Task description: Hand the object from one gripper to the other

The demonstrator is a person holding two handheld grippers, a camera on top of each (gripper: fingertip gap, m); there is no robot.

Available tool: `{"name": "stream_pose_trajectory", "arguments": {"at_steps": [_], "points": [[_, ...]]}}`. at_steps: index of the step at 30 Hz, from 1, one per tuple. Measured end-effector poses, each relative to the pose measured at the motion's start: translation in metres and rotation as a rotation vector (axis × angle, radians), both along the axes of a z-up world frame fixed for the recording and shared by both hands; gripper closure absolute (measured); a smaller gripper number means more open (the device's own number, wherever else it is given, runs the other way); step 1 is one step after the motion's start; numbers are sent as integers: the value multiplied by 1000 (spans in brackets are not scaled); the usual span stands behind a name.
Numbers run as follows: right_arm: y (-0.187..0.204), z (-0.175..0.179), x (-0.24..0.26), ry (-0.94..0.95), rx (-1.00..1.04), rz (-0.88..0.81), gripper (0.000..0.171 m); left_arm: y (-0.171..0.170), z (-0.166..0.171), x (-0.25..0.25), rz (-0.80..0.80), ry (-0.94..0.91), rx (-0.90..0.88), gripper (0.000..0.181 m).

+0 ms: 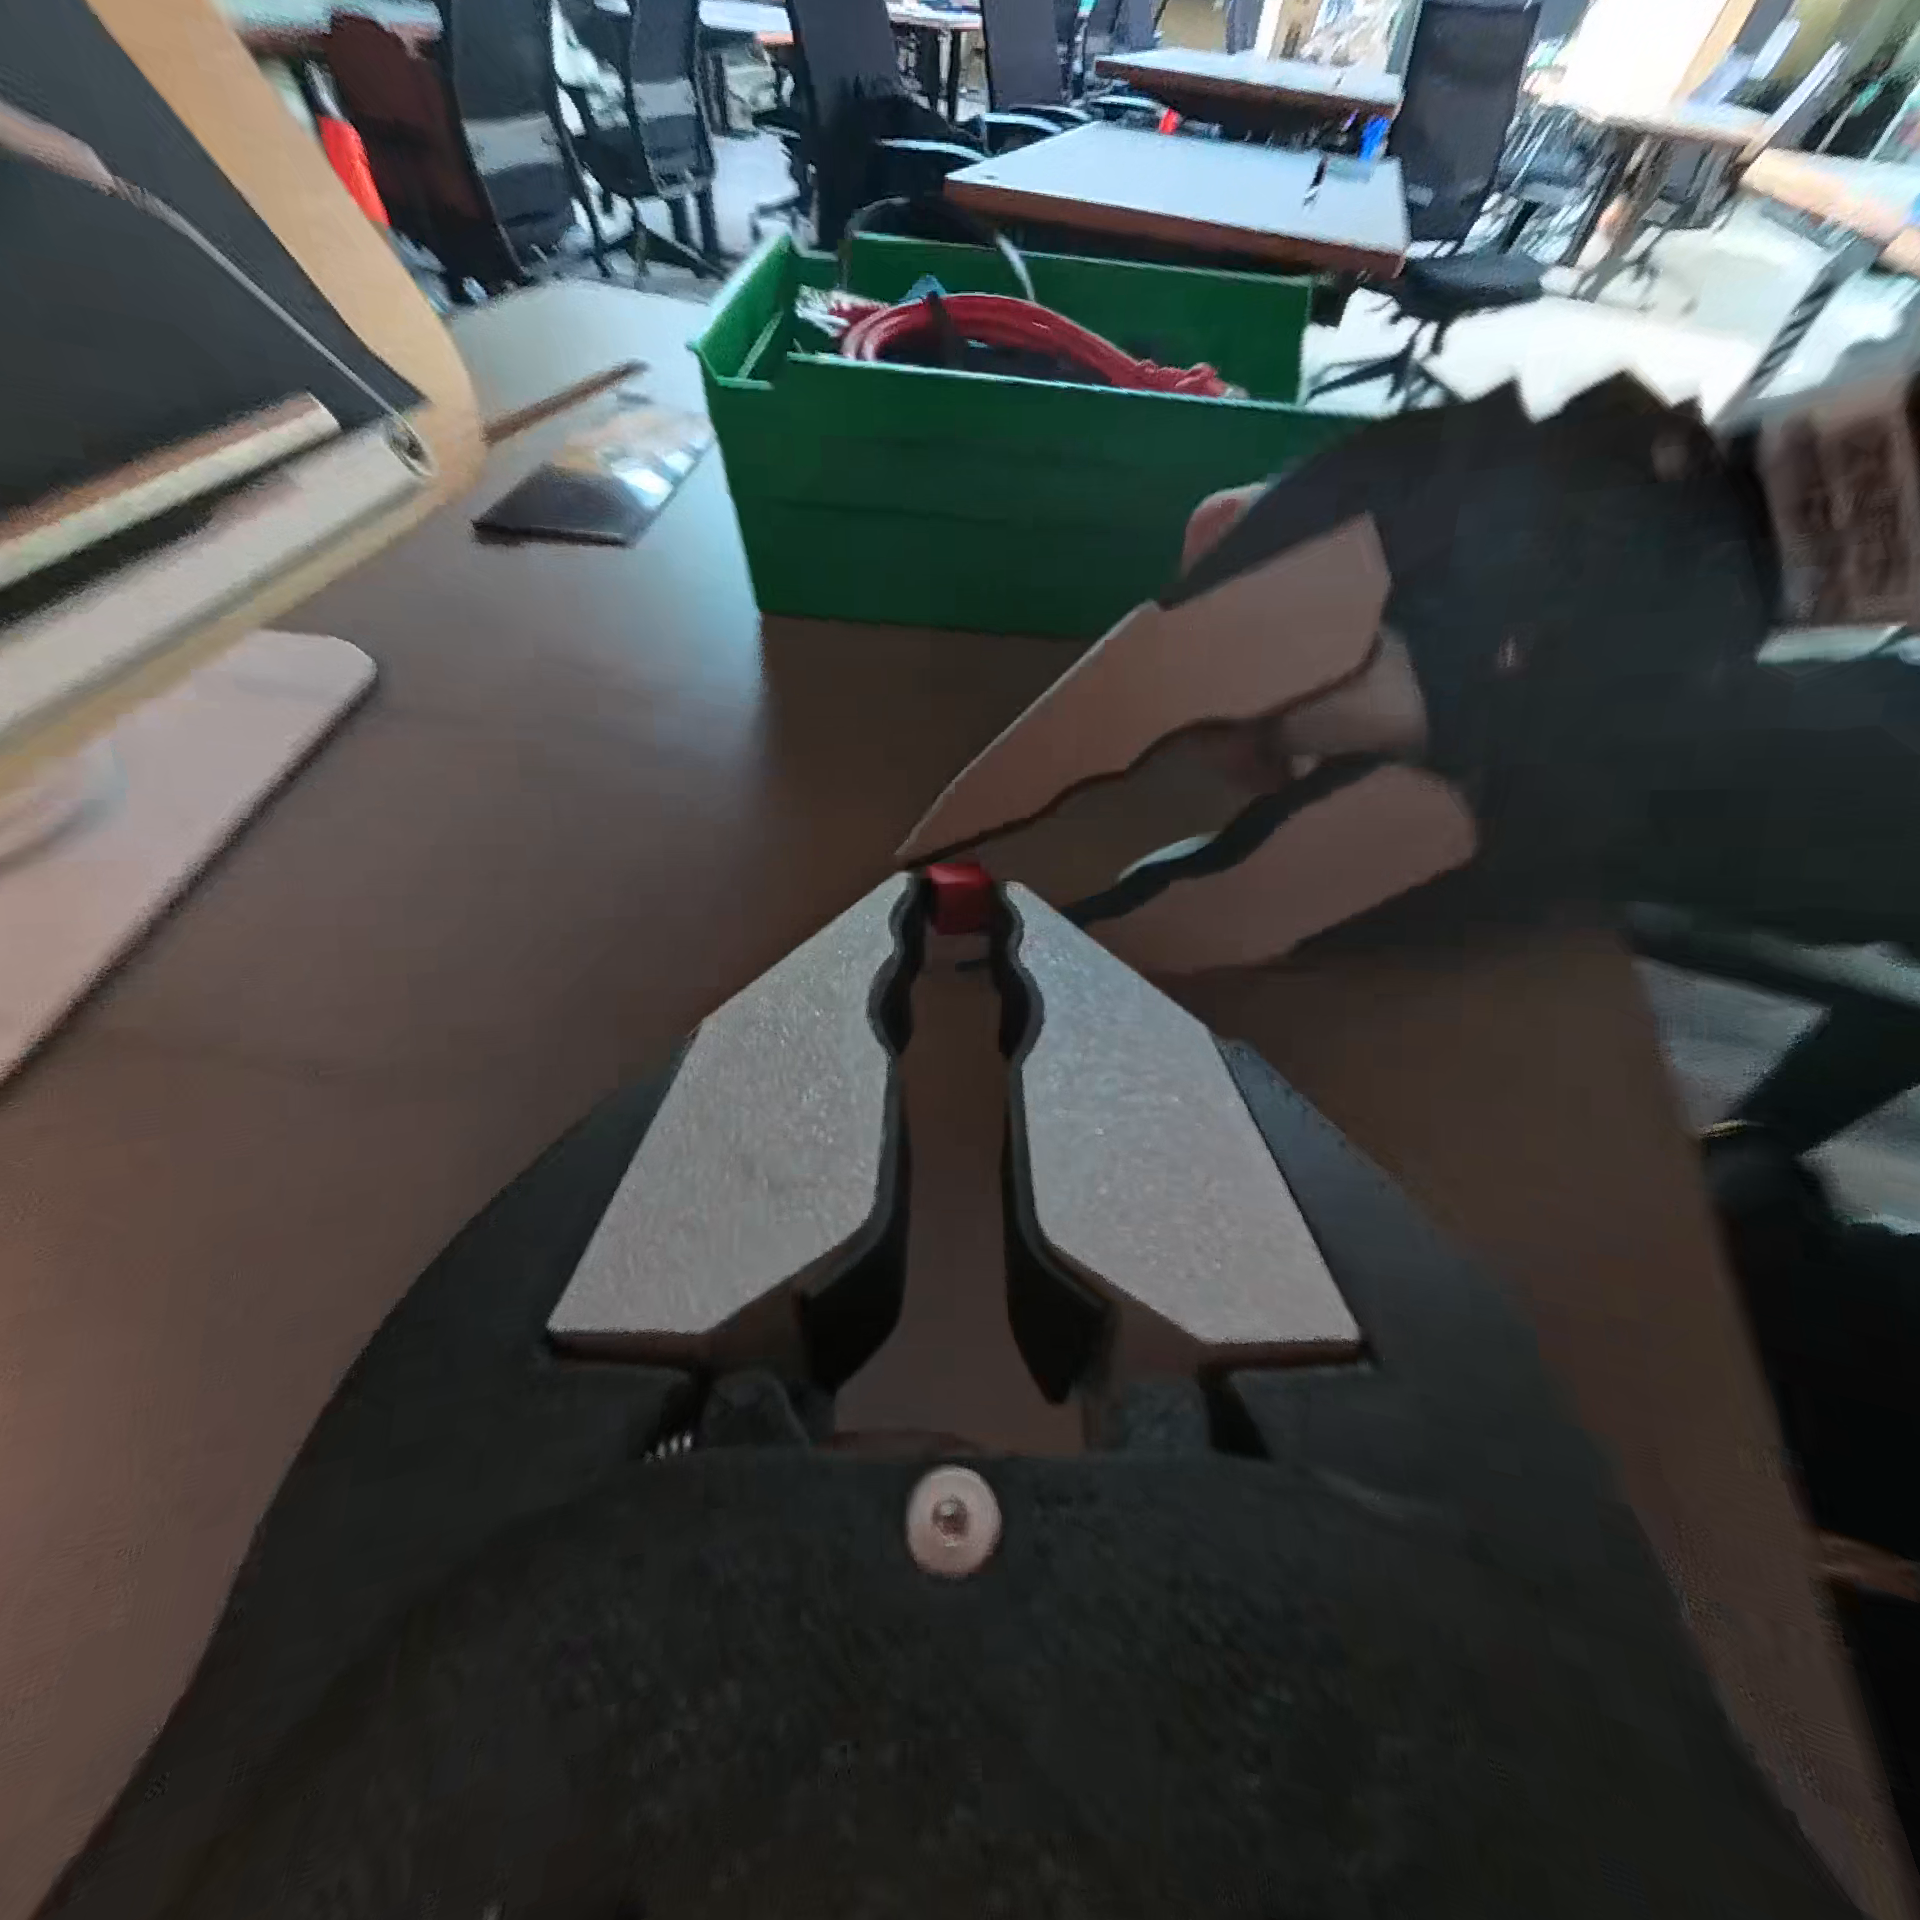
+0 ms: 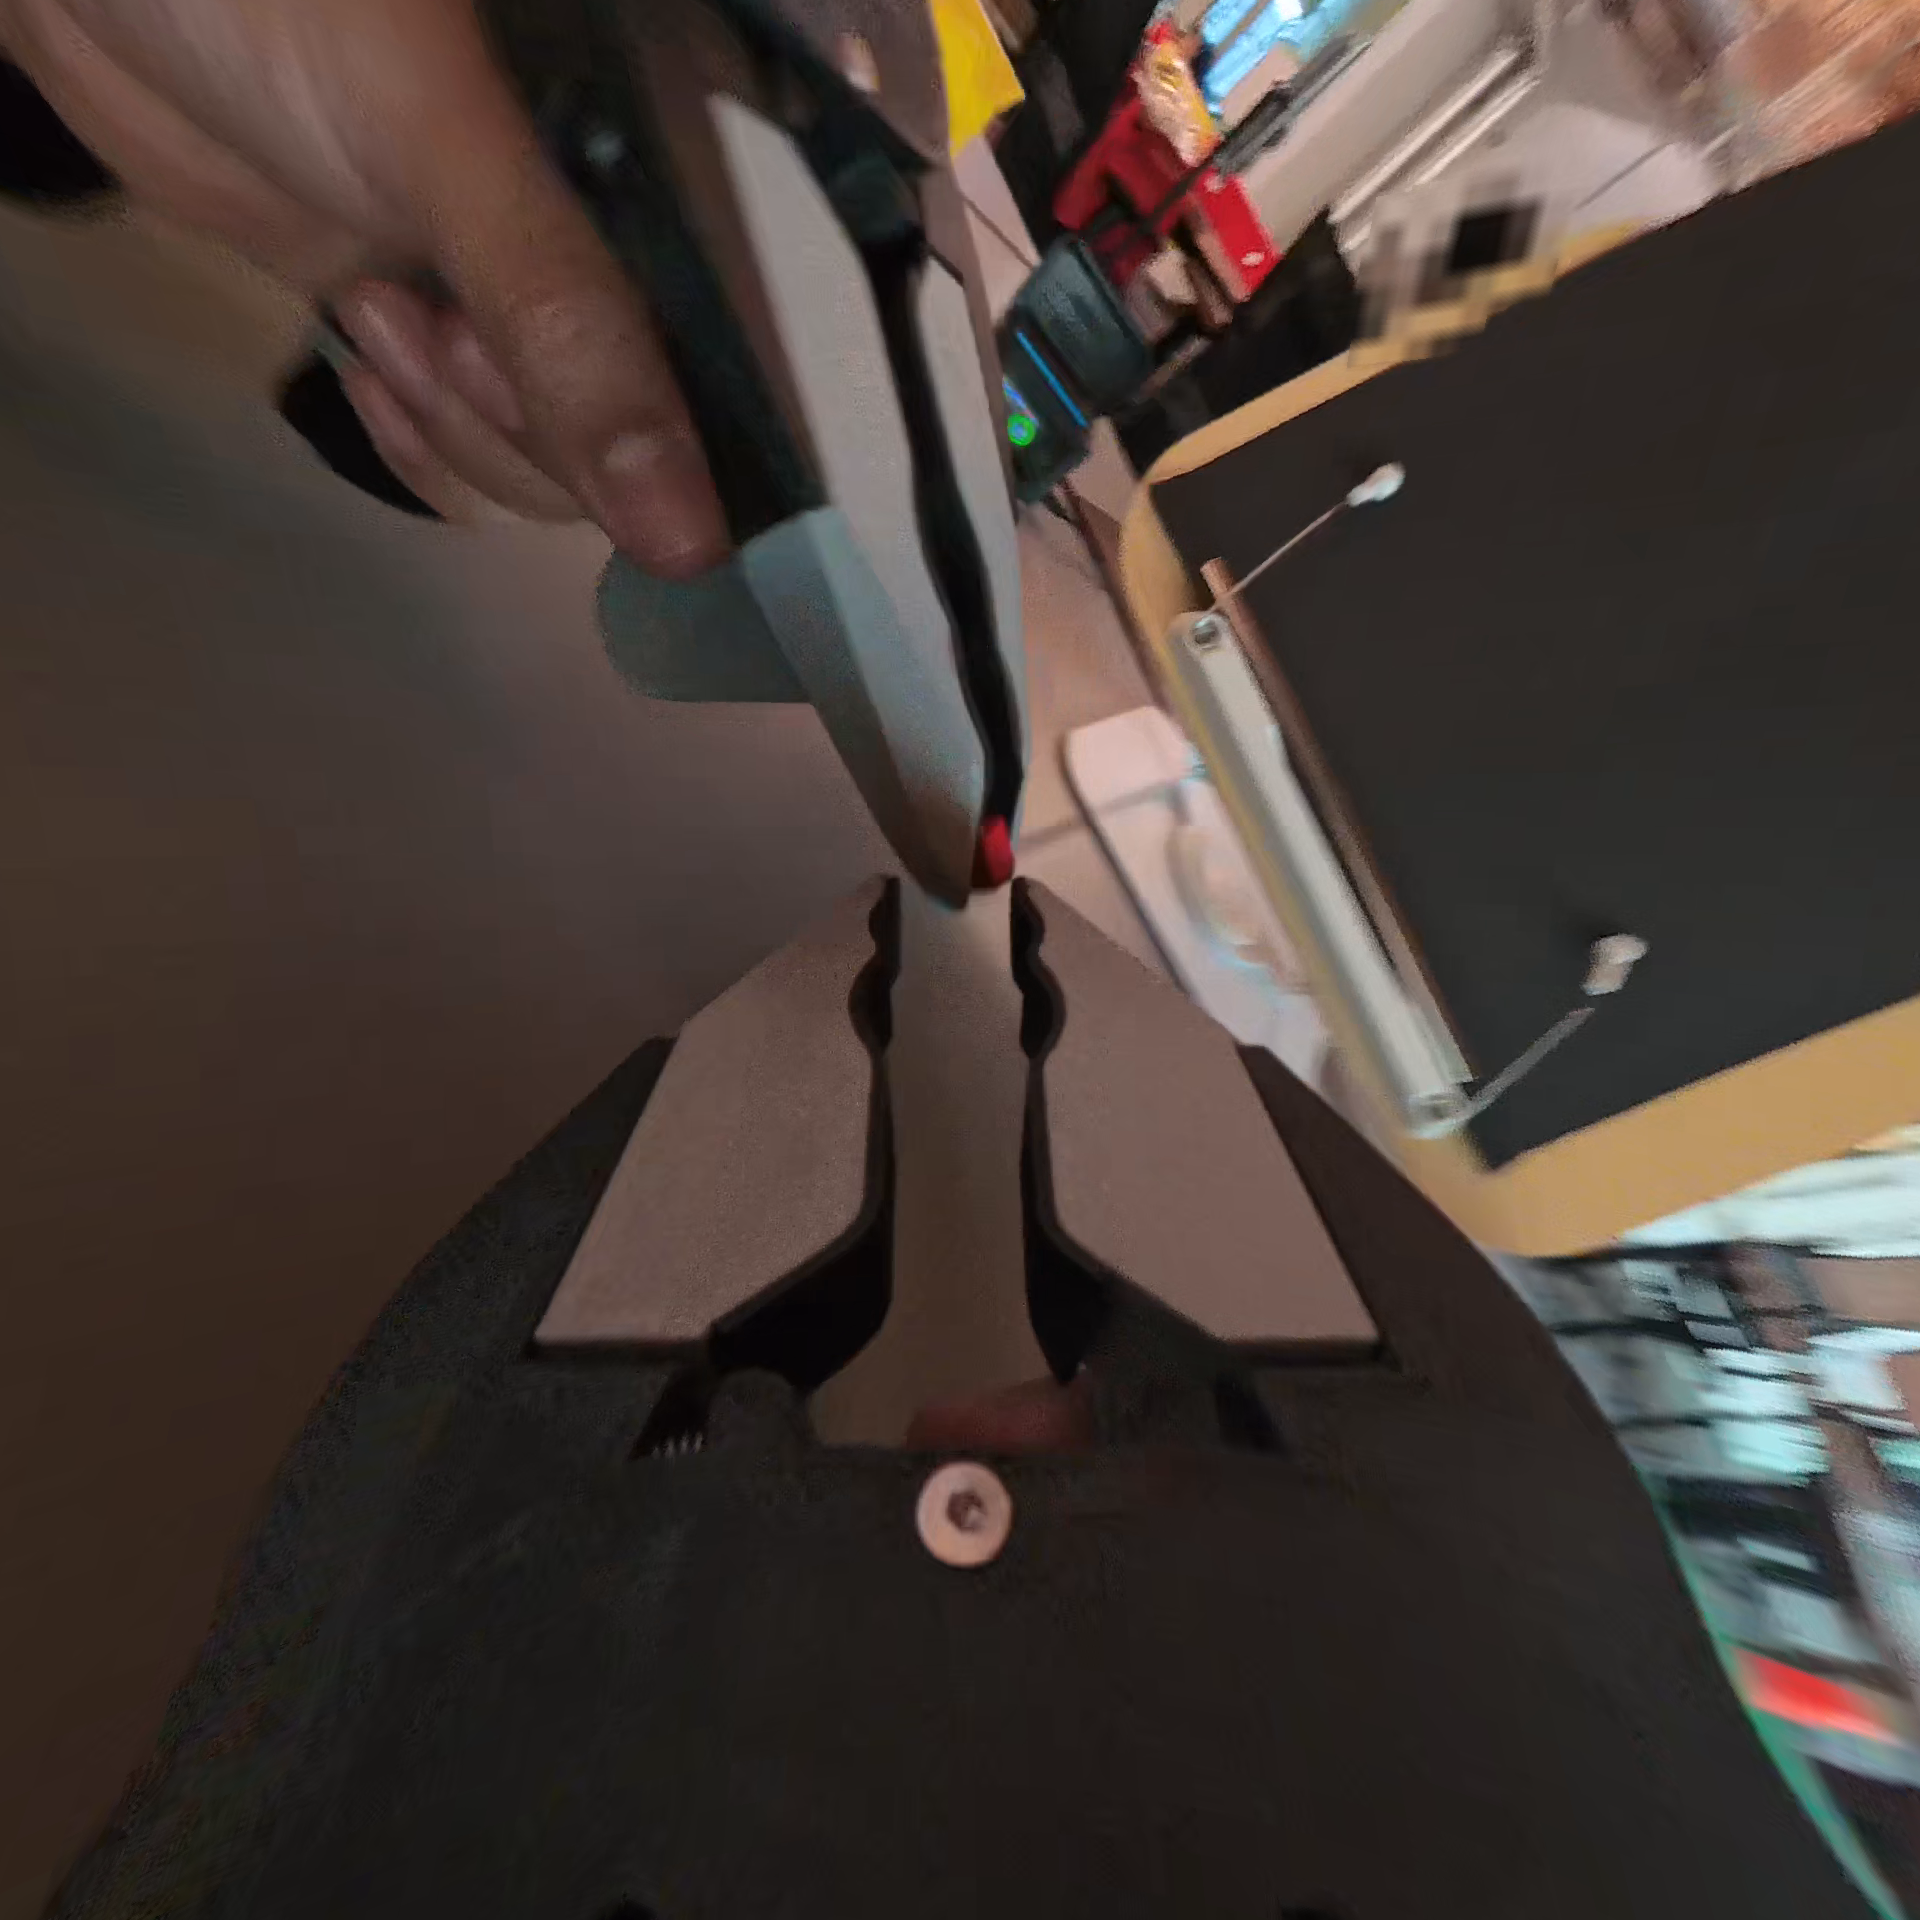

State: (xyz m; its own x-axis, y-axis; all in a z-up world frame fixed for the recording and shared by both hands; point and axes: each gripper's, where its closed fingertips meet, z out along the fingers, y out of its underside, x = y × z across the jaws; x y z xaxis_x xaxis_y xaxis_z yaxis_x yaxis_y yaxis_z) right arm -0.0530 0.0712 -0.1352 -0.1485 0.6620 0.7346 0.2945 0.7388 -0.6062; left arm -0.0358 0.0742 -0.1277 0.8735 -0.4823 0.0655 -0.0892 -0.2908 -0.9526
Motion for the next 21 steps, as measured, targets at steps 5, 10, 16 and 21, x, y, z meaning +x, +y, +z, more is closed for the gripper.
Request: {"name": "stream_pose_trajectory", "arguments": {"at_steps": [5, 10, 16, 21], "points": [[2, 8, 12, -93, -614, 122, 146, -3, 21, -16, 75, 430, 314, 172], [-20, 41, 30, -162, -1165, 412, 148, -19, 38, 19, -24, 703, 631, 172], [-36, 55, 43, -267, -1450, 596, 155, -30, 53, 33, -71, 651, 744, 172], [-45, 55, 42, -298, -1498, 630, 163, -28, 45, 39, -97, 686, 732, 172]]}}
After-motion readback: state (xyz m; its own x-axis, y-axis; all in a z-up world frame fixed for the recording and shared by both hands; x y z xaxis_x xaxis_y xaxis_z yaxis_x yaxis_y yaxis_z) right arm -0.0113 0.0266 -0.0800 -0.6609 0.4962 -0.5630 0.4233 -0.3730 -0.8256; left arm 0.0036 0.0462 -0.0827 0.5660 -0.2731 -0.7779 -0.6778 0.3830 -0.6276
